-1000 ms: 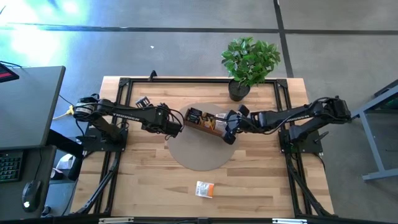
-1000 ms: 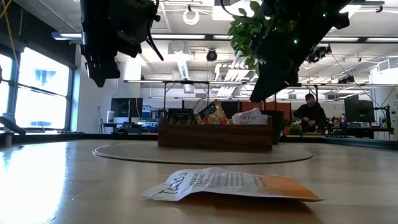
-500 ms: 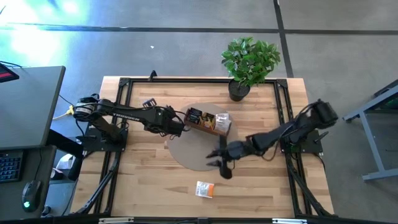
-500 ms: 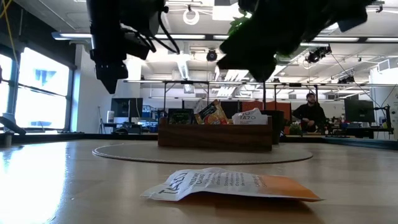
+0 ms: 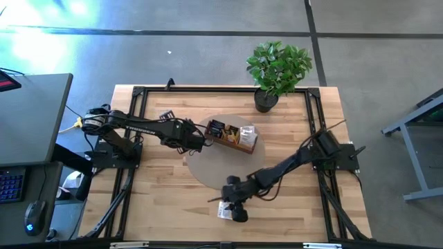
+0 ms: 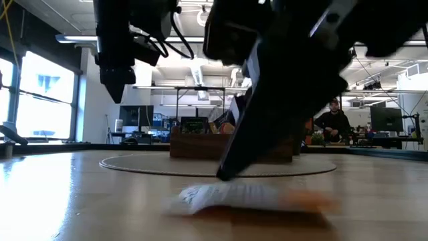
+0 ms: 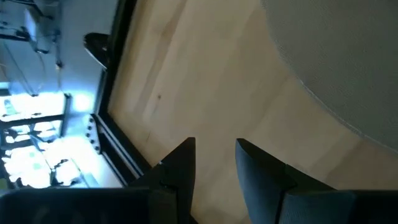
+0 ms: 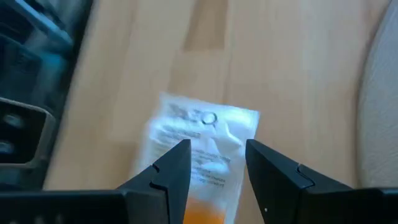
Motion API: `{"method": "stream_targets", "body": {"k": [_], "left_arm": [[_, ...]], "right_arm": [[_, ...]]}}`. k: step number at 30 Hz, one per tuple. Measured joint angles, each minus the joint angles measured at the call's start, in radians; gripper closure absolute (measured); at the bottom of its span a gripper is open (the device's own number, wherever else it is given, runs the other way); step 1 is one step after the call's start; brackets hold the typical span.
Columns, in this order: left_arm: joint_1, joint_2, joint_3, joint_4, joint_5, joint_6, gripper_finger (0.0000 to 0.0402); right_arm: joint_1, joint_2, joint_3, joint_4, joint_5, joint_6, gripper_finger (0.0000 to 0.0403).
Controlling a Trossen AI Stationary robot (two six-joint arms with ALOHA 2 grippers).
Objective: Pick & Place Tea
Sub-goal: Put the white tea bag into the right side area of the wooden organizer
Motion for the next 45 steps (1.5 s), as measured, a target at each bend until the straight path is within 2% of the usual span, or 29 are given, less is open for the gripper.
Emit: {"method": "stream_targets", "body": {"k": [5,13,19,27,33,36,40,43,45], "left_arm": [[0.0,0.0,0.0,0.005,0.061,0.027,0.0291],[0.0,0.0,0.0,0.004,0.065,0.026,0.0291],[0.0,0.0,0.0,0.004,0.063,0.026,0.0291],[0.0,0.0,0.0,0.003,0.062,0.026,0.0291],[0.0,0.0,0.0,0.002,0.061,0.027,0.0291],[0.0,0.0,0.0,0.002,0.061,0.024,0.0291],[0.0,0.0,0.0,0.002,0.08,0.022,0.0291],[0.0,0.0,0.0,0.003,0.093,0.021,0.0291],[0.0,0.0,0.0,0.002,0.095,0.021,0.0291]], "right_arm": [[0.021,0.035,0.078,-0.081,0.028,0.0,0.0253],[0.025,0.041,0.08,-0.143,0.085,-0.003,0.0254],[0.057,0.051,0.078,-0.124,0.157,-0.044,0.0262],[0.063,0.119,0.081,-0.039,0.116,-0.007,0.0309],[0.06,0.121,0.08,-0.041,0.127,-0.028,0.0393],[0.055,0.104,0.08,-0.049,0.129,-0.03,0.0387],[0.046,0.036,0.073,-0.125,0.177,-0.065,0.0399],[0.034,-0.063,0.071,-0.223,0.279,-0.09,0.0397],[0.03,-0.149,0.075,-0.338,0.403,-0.092,0.0399]]}}
